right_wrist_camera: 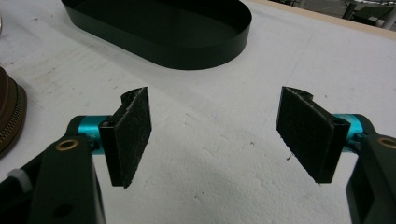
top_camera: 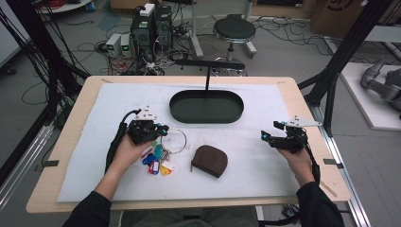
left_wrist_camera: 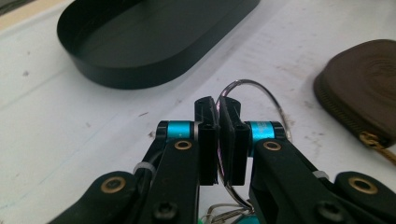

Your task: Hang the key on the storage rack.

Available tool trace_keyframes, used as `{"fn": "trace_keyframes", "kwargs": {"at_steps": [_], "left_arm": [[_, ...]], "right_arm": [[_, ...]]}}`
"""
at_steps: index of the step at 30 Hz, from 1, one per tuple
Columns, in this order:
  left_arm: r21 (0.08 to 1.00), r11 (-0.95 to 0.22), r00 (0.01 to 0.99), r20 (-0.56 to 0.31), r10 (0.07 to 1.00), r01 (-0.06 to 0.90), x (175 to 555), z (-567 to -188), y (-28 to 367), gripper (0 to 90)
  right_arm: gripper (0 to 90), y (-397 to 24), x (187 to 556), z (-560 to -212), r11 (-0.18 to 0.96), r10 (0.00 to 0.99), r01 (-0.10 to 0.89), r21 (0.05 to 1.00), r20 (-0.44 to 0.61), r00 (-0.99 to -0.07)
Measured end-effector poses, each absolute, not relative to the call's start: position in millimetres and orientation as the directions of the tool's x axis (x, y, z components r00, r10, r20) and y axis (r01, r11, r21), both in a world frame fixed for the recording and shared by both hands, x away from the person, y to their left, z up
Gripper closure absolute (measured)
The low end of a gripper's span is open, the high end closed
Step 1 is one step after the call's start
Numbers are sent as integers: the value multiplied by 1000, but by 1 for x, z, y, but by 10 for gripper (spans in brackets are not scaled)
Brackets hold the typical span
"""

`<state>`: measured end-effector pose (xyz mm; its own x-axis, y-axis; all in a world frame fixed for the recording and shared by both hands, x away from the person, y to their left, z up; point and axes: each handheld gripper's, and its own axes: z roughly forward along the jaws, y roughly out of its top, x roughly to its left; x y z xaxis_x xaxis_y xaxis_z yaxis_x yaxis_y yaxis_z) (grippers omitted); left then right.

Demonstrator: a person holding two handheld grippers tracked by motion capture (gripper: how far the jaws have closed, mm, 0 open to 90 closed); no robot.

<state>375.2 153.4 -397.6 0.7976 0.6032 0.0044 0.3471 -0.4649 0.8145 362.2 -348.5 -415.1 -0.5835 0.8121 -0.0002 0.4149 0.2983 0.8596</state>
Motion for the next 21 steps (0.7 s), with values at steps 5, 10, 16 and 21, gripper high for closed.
{"fn": "trace_keyframes", "kwargs": {"at_steps": [5, 10, 16, 21], "left_arm": [[827, -471, 820, 21, 573, 308, 366, -391, 151, 859], [837, -468, 845, 14, 535, 282, 360, -388, 150, 856], [841, -470, 875, -10, 485, 270, 357, -387, 150, 833], [826, -489, 885, -26, 465, 281, 358, -390, 149, 791]], "right_arm": [[273, -348, 362, -415, 296, 813, 413, 861, 0, -583], [273, -348, 362, -415, 295, 812, 414, 861, 2, -584], [273, -349, 362, -415, 295, 810, 411, 863, 2, -586], [273, -348, 362, -415, 297, 809, 410, 862, 0, -588]]}}
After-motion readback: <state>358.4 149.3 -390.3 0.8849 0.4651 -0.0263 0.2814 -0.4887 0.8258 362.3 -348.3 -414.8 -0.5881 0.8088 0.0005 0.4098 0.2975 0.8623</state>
